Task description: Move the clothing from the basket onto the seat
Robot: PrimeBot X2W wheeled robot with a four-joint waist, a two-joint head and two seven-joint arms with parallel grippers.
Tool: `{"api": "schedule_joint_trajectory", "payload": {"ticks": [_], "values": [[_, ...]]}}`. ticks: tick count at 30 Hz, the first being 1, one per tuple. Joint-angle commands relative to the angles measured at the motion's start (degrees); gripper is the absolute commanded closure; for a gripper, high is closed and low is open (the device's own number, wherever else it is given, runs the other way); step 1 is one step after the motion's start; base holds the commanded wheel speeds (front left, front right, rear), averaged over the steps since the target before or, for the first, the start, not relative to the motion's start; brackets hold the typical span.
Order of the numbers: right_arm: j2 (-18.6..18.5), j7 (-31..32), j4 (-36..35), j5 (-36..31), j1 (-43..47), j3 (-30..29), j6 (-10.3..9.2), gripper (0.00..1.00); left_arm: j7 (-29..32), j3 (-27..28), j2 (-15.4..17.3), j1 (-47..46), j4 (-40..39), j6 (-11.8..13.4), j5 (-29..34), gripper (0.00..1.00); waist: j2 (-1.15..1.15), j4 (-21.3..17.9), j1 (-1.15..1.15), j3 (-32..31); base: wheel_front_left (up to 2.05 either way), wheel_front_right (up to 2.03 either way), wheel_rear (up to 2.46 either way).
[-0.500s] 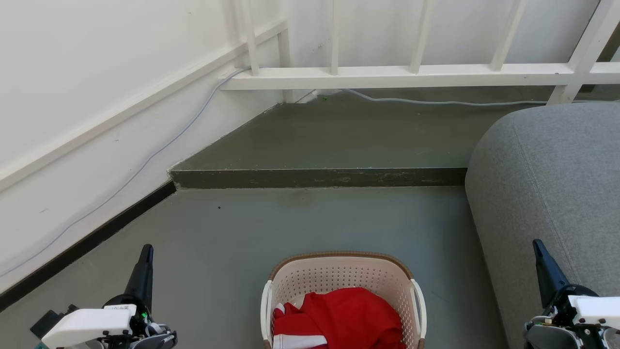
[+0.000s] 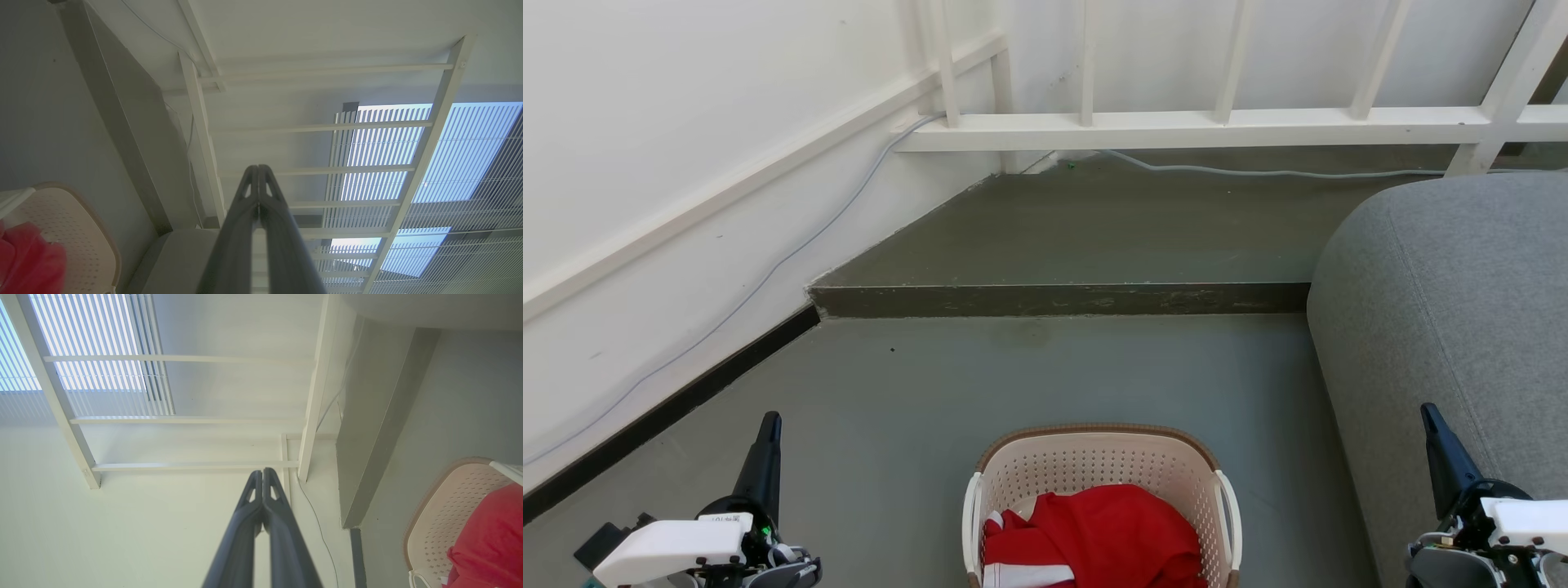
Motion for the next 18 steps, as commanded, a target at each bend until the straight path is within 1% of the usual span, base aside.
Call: {"api": "schedule_joint_trajectory", "payload": {"ticks": [1,18], "values": [[-0.60,0.43,-1.76,0.66,-2.10,1.00,0.25,1.00,0.16,1.84,0.93,-3.28,-1.69,-0.44,-0.22,1.00,0.00,0.00,0.00,0.00,0.00,0.00,0.00],[-0.60,0.43,-1.76,0.66,-2.10,1.00,0.25,1.00,0.16,1.84,0.93,-3.28,-1.69,-0.44,-0.22,1.00,0.00,0.00,0.00,0.00,0.00,0.00,0.00]]}}
